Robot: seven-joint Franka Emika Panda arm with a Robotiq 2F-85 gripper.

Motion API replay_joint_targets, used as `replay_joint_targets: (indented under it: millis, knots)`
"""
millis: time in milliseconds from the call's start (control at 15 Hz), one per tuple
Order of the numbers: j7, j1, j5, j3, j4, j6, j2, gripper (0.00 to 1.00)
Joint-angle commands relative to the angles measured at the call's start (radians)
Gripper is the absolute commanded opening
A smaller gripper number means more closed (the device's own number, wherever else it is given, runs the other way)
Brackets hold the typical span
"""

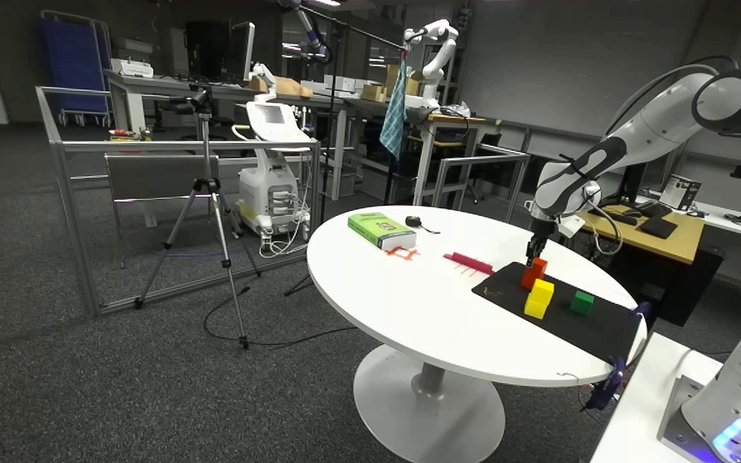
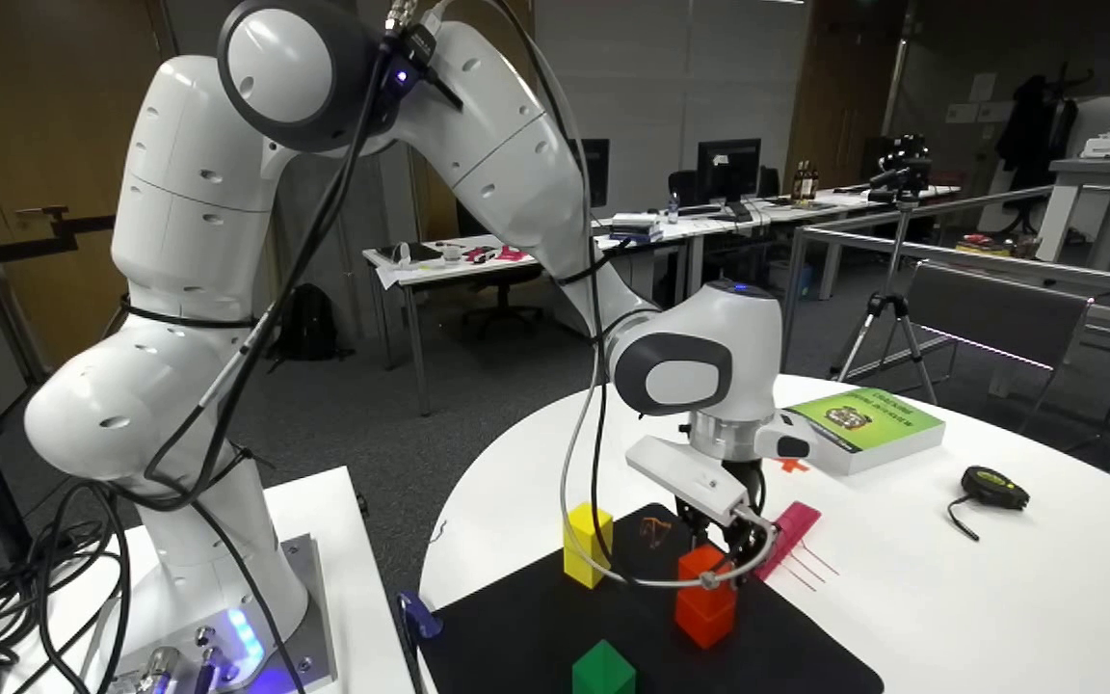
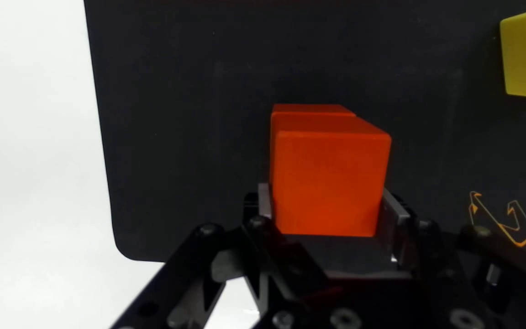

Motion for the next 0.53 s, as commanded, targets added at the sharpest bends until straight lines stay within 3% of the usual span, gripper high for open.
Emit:
replay_joint_targets:
  millis: [0, 467]
  knots:
    - [-0.041, -0.025, 0.003, 0.013, -0.018, -0.03, -0.026, 0.3]
    - [-0.079, -0.038, 0.009, 0.017, -0.032, -0.027, -0.035, 0.3]
